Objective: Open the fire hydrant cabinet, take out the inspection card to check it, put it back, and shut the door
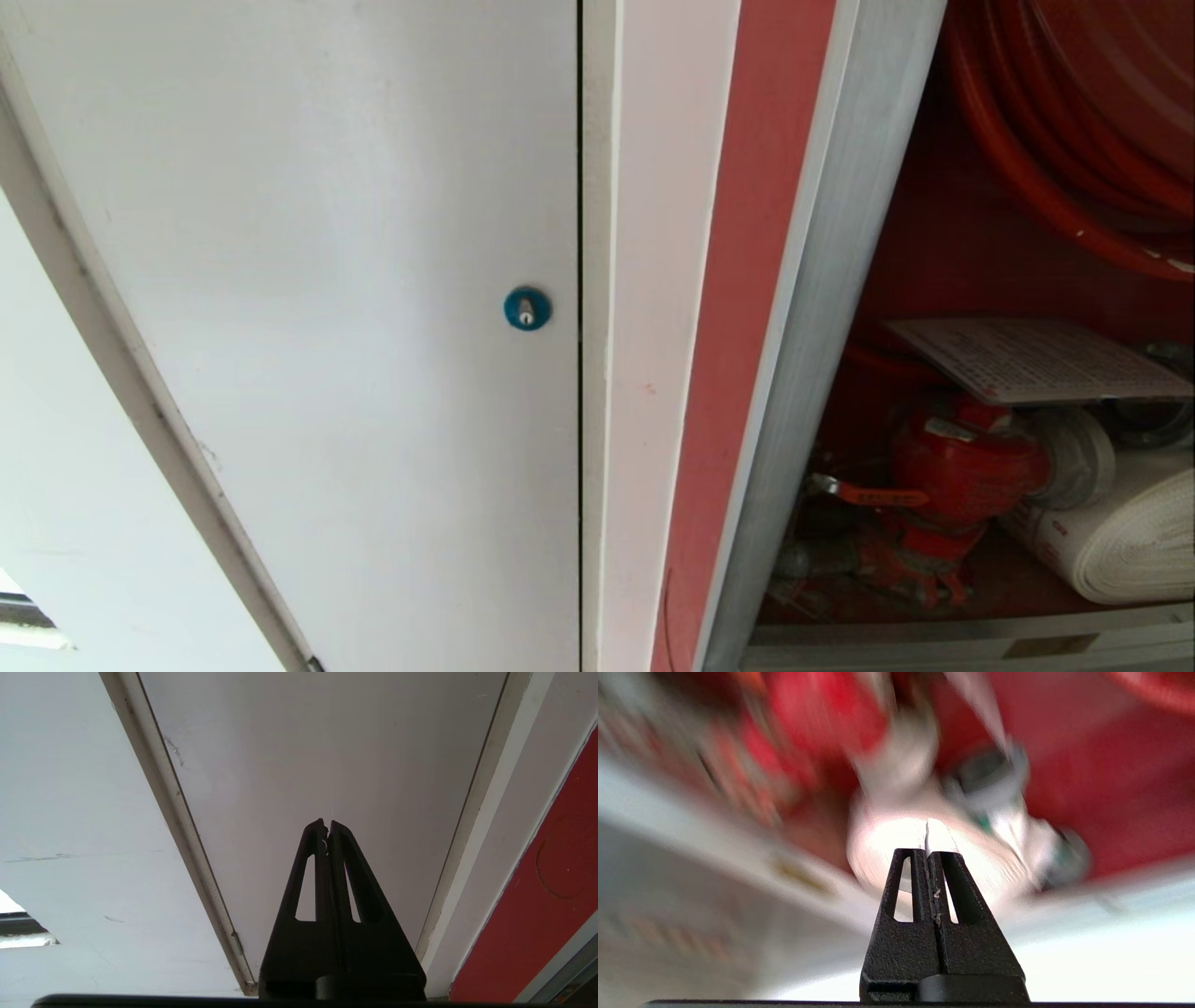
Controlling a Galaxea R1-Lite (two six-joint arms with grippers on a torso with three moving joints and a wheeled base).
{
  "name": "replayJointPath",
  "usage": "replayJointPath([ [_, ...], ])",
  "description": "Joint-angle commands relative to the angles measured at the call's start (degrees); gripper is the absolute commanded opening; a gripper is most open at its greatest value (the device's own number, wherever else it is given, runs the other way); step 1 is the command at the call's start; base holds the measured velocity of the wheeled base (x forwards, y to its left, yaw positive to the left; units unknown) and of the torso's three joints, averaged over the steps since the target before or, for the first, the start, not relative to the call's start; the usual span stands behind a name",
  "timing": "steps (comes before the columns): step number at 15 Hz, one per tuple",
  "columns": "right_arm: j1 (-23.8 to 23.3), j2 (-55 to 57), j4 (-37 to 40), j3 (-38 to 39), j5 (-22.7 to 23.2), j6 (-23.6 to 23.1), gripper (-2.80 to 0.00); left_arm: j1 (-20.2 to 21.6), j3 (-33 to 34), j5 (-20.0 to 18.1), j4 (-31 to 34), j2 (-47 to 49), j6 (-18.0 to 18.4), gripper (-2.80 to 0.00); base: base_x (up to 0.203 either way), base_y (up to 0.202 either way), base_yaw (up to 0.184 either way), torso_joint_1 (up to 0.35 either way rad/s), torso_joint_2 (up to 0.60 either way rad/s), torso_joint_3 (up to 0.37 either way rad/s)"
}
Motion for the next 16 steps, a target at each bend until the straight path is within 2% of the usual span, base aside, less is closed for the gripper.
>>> replayJointPath([
  [1, 0.1, 1.8, 7.5, -4.1, -3.2, -2.9, -2.8, 0.0, 0.7, 0.0, 0.0, 0.0, 0.0, -2.8, 0.0, 0.0, 0.0, 0.0, 0.0, 0.0],
  [2, 0.1, 2.8, 8.4, -4.7, -5.5, -3.8, -2.8, 0.0, 0.7, 0.0, 0.0, 0.0, 0.0, -2.8, 0.0, 0.0, 0.0, 0.0, 0.0, 0.0],
  [3, 0.1, 4.3, 8.7, -5.0, -10.1, -5.1, -2.8, 0.0, 0.7, 0.0, 0.0, 0.0, 0.0, -2.8, 0.0, 0.0, 0.0, 0.0, 0.0, 0.0],
  [5, 0.0, 7.0, 7.5, -5.2, -14.4, -6.6, -2.8, 0.0, 0.7, 0.0, 0.0, 0.0, 0.0, -2.8, 0.0, 0.0, 0.0, 0.0, 0.0, 0.0],
  [7, 0.0, 9.3, 6.2, -5.3, -21.5, -8.3, -2.8, 0.0, 0.7, 0.0, 0.0, 0.0, 0.0, -2.8, 0.0, 0.0, 0.0, 0.0, 0.0, 0.0],
  [8, 0.0, 10.9, 5.4, -5.3, -23.4, -8.8, -2.8, 0.0, 0.7, 0.0, 0.0, 0.0, 0.0, -2.8, 0.0, 0.0, 0.0, 0.0, 0.0, 0.0],
  [12, -0.3, 16.0, 3.2, -6.6, -24.4, -9.5, -2.8, 0.0, 0.7, 0.0, 0.0, 0.0, 0.0, -2.8, 0.0, 0.0, 0.0, 0.0, 0.0, 0.0],
  [16, -1.0, 21.2, 5.2, -10.6, -25.0, -11.7, -2.8, 0.0, 0.7, 0.0, 0.0, 0.0, 0.0, -2.8, 0.0, 0.0, 0.0, 0.0, 0.0, 0.0],
])
